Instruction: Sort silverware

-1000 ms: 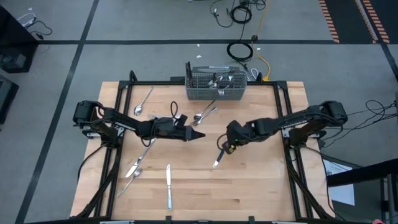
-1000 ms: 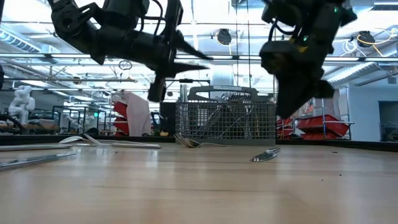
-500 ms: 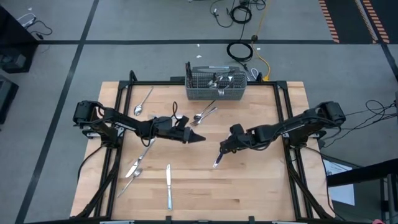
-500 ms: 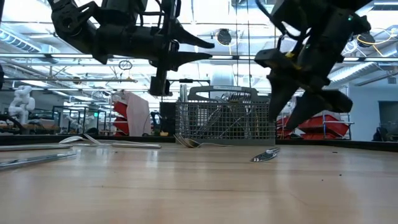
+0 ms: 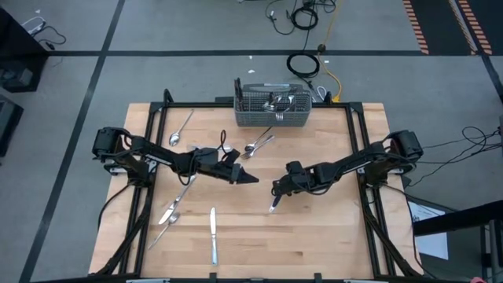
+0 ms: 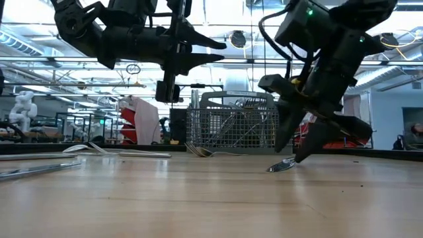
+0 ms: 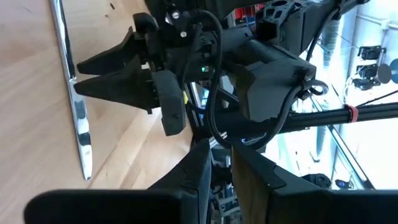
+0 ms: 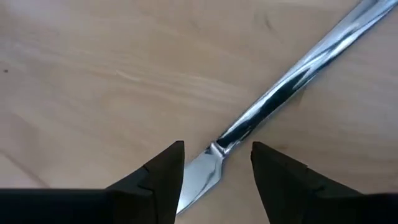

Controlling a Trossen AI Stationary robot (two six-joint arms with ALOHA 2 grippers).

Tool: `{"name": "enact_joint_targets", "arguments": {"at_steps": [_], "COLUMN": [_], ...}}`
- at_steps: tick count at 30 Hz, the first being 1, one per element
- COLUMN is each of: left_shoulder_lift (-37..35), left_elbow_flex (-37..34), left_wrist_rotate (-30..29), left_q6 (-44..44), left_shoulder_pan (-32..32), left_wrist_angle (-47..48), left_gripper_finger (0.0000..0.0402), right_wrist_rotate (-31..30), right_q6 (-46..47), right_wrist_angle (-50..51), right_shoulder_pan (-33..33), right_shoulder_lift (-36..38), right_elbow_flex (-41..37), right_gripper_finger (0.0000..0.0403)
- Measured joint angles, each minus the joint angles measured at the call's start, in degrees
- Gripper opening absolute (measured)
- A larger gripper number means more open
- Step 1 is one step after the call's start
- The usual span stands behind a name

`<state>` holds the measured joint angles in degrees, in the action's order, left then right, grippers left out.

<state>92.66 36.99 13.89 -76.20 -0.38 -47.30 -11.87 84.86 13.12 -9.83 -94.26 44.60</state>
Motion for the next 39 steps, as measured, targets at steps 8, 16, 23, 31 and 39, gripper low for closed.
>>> {"name": "enact_joint_targets", "arguments": {"at_steps": [8,16,23,31,39], "left_shoulder_lift": [0.0,0.0,0.0,0.0,0.0], "left_elbow_flex": [0.0,0.0,0.0,0.0,0.0], "left_wrist_rotate": [0.9,0.9,0.9,0.8,-2.6], "left_q6": [0.0,0.1,0.5,2.5,3.2], "left_shoulder_pan": [0.0,0.7,2.8,3.1,3.1], "left_wrist_angle": [0.5,1.1,1.7,3.9,8.3], "left_gripper_finger": [0.0070,0.0070,0.0070,0.0070,0.0070], "right_wrist_rotate": [1.9,5.2,3.9,1.0,-3.9], "right_q6": [5.7,3.5,-1.8,-6.6,-8.1], "right_wrist_angle": [1.4,5.8,6.5,8.7,24.6], "right_shoulder_pan": [1.2,5.0,5.8,5.7,3.6], "right_shoulder_lift": [-3.3,-3.3,-3.3,-3.5,-1.6], "right_elbow_flex": [0.4,0.6,0.3,0.5,5.6], "right_gripper_finger": [0.0176,0.0125,0.0015,0.0000,0.0000]}}
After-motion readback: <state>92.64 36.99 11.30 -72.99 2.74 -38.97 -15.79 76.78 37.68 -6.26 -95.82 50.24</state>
